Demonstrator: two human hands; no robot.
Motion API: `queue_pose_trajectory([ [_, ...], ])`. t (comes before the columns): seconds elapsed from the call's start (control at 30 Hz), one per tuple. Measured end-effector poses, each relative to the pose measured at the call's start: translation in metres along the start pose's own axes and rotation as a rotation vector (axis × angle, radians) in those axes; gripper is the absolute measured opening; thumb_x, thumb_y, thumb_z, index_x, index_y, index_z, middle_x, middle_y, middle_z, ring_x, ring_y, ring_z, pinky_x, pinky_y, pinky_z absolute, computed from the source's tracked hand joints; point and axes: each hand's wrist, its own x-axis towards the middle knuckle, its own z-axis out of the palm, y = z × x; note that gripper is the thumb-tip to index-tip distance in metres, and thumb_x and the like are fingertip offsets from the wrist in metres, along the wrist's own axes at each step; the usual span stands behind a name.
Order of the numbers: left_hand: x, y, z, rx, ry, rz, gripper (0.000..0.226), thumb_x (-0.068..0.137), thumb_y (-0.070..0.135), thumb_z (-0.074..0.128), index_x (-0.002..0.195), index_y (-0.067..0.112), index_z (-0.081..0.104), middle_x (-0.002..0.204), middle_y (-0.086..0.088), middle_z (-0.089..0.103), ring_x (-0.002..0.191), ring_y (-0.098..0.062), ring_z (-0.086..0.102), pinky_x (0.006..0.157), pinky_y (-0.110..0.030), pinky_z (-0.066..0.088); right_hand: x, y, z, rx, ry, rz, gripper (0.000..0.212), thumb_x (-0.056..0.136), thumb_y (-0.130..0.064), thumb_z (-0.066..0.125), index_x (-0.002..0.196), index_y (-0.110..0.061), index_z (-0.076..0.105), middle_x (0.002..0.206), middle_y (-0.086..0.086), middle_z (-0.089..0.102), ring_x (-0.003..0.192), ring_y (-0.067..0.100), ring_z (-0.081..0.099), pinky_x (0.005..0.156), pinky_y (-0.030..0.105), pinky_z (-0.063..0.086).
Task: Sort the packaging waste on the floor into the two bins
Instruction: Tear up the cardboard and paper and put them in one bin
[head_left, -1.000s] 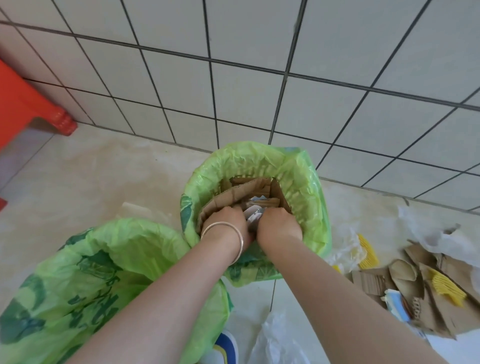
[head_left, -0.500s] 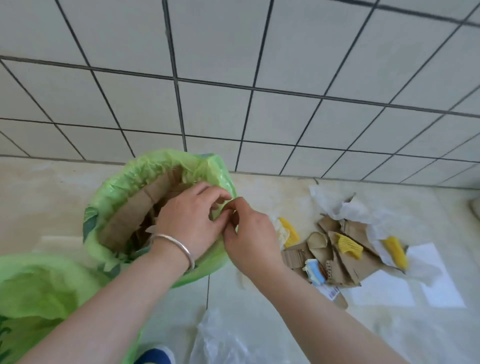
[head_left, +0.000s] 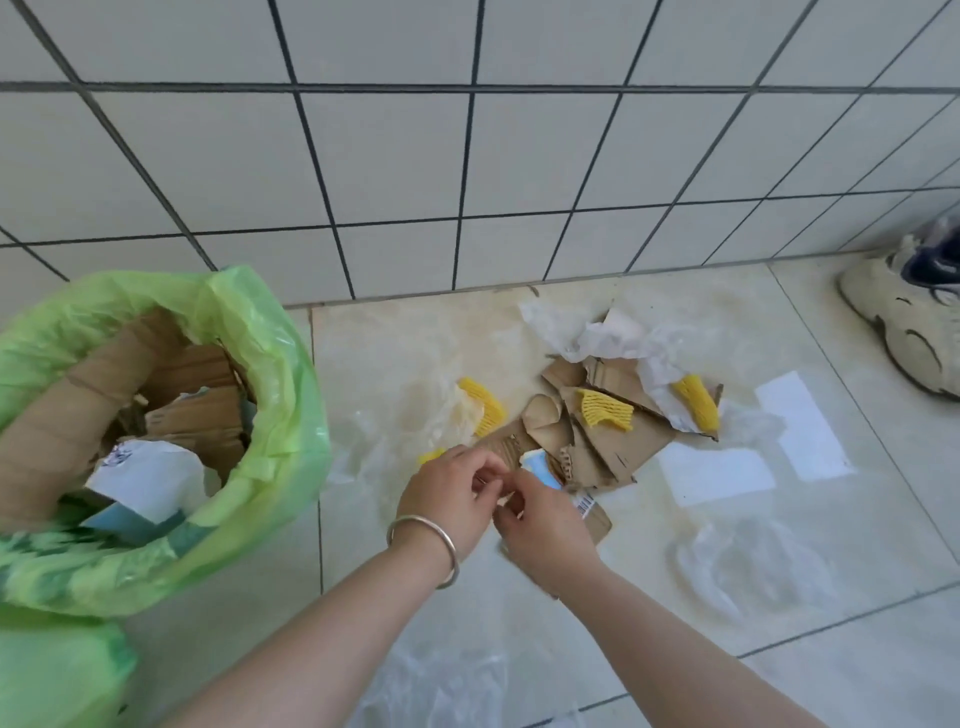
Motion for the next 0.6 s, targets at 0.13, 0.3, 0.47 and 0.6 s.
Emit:
queue_pose_trajectory([
  [0.13, 0.008, -0.014, 0.037, -0.003, -0.102, -0.13, 0.016, 0.082, 0.014, 0.06, 0.094, 0.022, 0.066, 0.093, 0.006, 0.064, 0.081, -0.009, 0.061, 0.081, -0.021, 0.049, -0.003, 0.048, 0.013, -0.052, -0.065, 0.17, 0.025, 0.09, -0.024, 0.045, 0.113, -0.024, 0.057, 0.101, -0.008, 0.062, 0.09, 0.015, 0.057, 0.07, 0.024, 0.04],
  [0.3, 0.029, -0.019, 0.067, -0.032, -0.089, -0.264, 0.028, 0.082, 0.019, 0.065, 0.109, 0.016, 0.06, 0.109, 0.001, 0.057, 0.101, -0.015, 0.058, 0.087, -0.024, 0.044, 0.002, 0.096, 0.009, 0.176, 0.091, 0.504, 0.024, 0.086, -0.018, 0.05, 0.109, -0.017, 0.056, 0.11, 0.002, 0.06, 0.091, 0.018, 0.054, 0.075, 0.029, 0.045],
  [0.47, 0.049, -0.017, 0.086, 0.049, 0.07, -0.245, 0.04, 0.075, 0.033, 0.072, 0.11, 0.017, 0.059, 0.117, -0.004, 0.053, 0.112, -0.022, 0.051, 0.095, -0.031, 0.042, 0.005, 0.115, 0.011, 0.343, 0.242, 0.704, 0.045, 0.087, -0.024, 0.056, 0.128, -0.012, 0.043, 0.129, 0.008, 0.042, 0.112, 0.028, 0.052, 0.09, 0.038, 0.046],
  [0.6, 0.069, -0.016, 0.095, 0.245, 0.035, -0.139, 0.077, 0.067, 0.05, 0.074, 0.13, 0.015, 0.046, 0.135, -0.005, 0.043, 0.127, -0.023, 0.039, 0.106, -0.03, 0.03, 0.013, 0.113, 0.016, 0.585, 0.201, 0.943, 0.06, 0.087, -0.026, 0.057, 0.138, -0.007, 0.033, 0.139, 0.014, 0.033, 0.118, 0.035, 0.048, 0.099, 0.043, 0.043],
])
